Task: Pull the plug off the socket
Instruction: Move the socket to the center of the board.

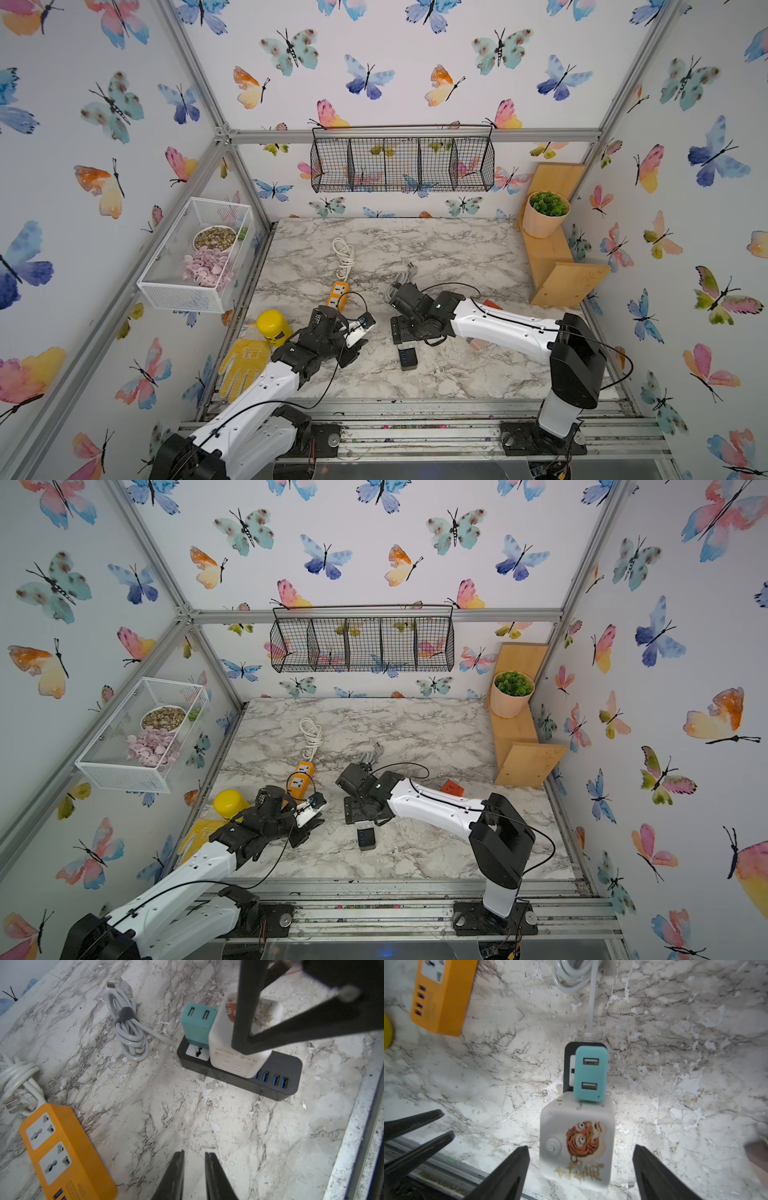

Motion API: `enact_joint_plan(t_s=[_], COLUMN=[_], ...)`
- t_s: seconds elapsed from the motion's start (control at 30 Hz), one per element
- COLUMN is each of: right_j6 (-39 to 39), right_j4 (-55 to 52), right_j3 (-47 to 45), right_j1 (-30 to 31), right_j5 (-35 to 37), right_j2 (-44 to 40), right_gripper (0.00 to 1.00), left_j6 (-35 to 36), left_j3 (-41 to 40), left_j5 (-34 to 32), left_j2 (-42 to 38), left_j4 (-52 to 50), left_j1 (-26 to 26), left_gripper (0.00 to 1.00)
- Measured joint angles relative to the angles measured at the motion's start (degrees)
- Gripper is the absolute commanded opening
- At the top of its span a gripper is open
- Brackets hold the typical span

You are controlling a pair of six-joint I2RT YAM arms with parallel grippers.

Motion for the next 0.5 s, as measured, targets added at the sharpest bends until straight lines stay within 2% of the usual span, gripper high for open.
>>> enact_joint_plan(t_s=[0.13, 0.27, 0.4, 0.5], right_j6=[-3.02, -6.4, -9.53, -11.52], right_j4=[-1.2, -1.36, -1.27, -1.07], right_j3=[4.59, 7.61, 11.78, 16.11], right_j1=[-0.87, -4.87, -10.95, -13.86], right_j5=[-0.87, -2.71, -4.46, -6.25], right_j2=[-0.09, 0.59, 4.59, 9.2], right_gripper=[0.93, 0.84, 0.71, 0.69], left_j6=[0.02, -0.02, -0.44, -0.61], left_j3=[1.46, 2.27, 2.29, 1.99], left_j5=[3.15, 5.73, 5.77, 5.77], left_j2=[0.98, 1.05, 1.03, 1.01], left_j4=[-1.49, -3.08, -3.17, -3.23], left_j1=[0.13, 0.2, 0.2, 0.2], left_gripper=[0.23, 0.21, 0.21, 0.2])
